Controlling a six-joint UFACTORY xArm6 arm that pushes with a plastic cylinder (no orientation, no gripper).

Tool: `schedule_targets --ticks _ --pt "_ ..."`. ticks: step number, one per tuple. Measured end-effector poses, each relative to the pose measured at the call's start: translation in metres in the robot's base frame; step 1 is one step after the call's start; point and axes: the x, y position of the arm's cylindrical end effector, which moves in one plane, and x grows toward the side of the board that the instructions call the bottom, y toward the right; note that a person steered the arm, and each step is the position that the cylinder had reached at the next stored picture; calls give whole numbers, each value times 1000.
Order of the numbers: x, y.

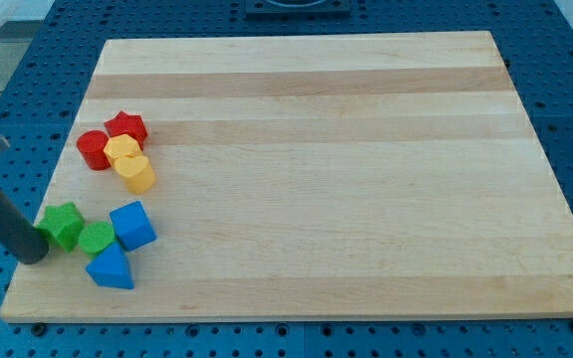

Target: Place the green star above the red star

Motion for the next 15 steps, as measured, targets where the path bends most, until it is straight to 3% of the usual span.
schedule_targets --ticks 2,3,4,5,8,11,15 --pt "-23 32" --pt "-33 -9" --pt "-35 -15" --pt "-37 41" --pt "-52 43" --pt "-68 108" --pt "-143 196"
